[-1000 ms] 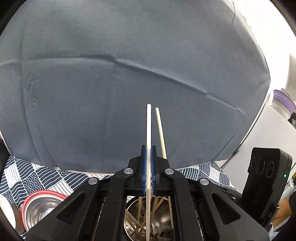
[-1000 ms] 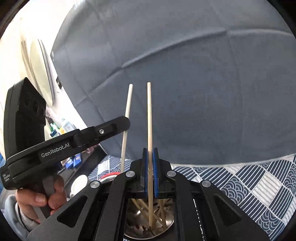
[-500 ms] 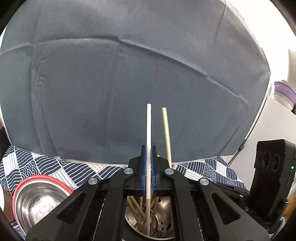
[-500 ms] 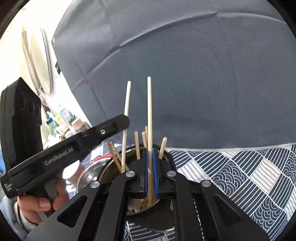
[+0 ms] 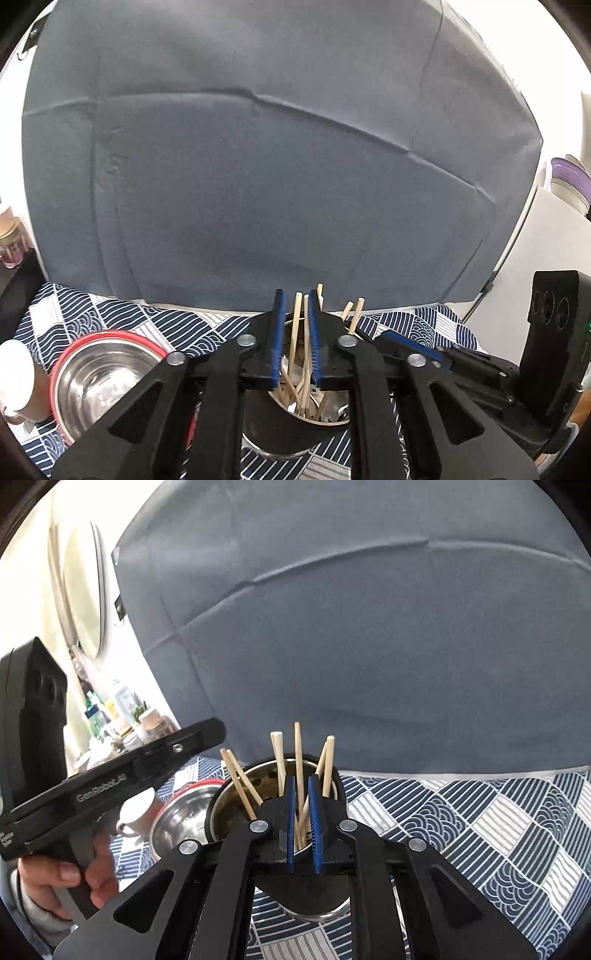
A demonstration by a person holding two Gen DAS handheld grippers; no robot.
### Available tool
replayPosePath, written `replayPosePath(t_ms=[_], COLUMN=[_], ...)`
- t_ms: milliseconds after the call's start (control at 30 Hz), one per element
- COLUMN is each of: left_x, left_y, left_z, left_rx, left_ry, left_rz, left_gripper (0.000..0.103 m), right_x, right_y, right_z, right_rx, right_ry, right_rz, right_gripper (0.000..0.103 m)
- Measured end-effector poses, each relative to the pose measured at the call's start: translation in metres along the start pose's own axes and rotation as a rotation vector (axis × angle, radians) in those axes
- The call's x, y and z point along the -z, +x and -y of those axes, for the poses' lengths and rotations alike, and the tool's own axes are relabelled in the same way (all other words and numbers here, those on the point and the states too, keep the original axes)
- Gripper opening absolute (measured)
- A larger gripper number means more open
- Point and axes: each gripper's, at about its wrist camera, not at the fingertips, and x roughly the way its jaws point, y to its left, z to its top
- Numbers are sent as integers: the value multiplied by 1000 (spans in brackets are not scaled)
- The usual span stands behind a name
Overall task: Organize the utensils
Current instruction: 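Lower the sticks into the black cup and open both tools, then withdraw both open tools from the cup back over the remaining sticks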
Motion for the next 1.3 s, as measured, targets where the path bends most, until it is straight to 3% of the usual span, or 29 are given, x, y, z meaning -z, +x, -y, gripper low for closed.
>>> replayPosePath(t_ms=[33, 100, 233, 400, 467, 500, 567, 900, 1300], left_x=[-1, -2, -4, -2, 1, 2, 6, 36, 92], left_y=[-5, -14, -27, -41, -47, -49, -52, -57, -59], left_z=[0, 0, -6, -9, -10, -11, -11, -16, -27], left_rx=[-10, -22, -72, -134, -154, -162, -177, -211, -231], left_ry=[-2, -8, -41, -62, -64, -66, -64, -50, -78], left_rz=[6, 16, -8, -30, -31, -40, -52, -156, -285], left_gripper=[22, 35, 54, 83, 86, 91, 94, 97, 97], right_x=[-1, -3, -7, -7, -7, -6, -4, 22, 102], right_y=[-4, -13, -29, -46, -51, -54, -57, -56, -47], right_z=[-1, -4, -4, -3, -3, -2, 0, 2, 2], right_rx=[7, 24, 41, 84, 108, 110, 123, 168, 192], right_ry=[-3, -15, -2, 27, 41, 45, 60, 60, 82], right_rz=[3, 22, 45, 62, 63, 68, 64, -41, -230], right_gripper=[13, 29, 37, 65, 77, 77, 86, 87, 87])
